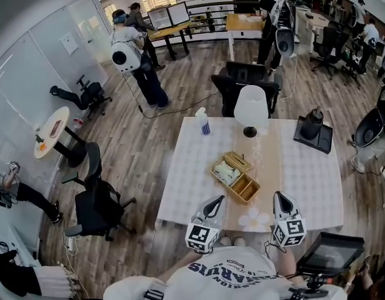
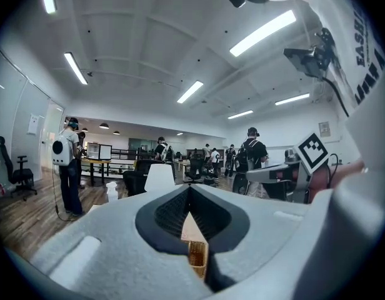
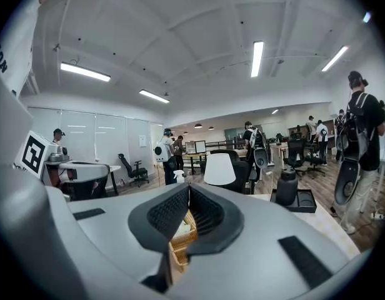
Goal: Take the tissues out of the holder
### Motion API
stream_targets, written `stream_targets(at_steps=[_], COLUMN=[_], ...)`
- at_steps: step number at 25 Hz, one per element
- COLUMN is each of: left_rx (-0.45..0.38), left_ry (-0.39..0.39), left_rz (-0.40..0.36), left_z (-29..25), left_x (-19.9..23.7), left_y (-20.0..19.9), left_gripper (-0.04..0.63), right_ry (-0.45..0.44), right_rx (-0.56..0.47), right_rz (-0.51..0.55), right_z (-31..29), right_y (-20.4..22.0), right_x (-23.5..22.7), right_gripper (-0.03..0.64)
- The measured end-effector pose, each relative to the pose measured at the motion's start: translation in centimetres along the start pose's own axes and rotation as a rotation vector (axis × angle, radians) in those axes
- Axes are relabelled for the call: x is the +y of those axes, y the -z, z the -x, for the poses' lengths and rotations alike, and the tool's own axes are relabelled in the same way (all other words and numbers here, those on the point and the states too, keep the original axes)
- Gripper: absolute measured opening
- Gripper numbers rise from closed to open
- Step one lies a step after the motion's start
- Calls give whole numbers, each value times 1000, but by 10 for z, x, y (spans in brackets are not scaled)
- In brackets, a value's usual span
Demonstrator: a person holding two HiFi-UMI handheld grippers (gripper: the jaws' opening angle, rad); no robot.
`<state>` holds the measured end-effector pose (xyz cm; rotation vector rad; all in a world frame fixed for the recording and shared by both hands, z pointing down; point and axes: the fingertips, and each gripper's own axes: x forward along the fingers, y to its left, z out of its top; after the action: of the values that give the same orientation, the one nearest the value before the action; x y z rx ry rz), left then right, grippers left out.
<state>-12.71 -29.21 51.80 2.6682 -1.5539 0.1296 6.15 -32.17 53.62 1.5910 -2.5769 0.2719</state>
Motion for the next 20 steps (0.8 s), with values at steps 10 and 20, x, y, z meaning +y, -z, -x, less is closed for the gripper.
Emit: stream_targets(at_steps=[10, 20], left_rx=[44, 219], left_ry=[0, 77], left_rz=[-2, -20], left_z=[-3, -46], left_x=[26, 49], left_y=[16, 56], left_gripper=[5, 5], right_ry=[15, 114], right_rx=[9, 28], right_rz=[-10, -49], right_z=[-9, 6], right_y=[2, 13], right_x=[10, -11], right_gripper=[9, 9])
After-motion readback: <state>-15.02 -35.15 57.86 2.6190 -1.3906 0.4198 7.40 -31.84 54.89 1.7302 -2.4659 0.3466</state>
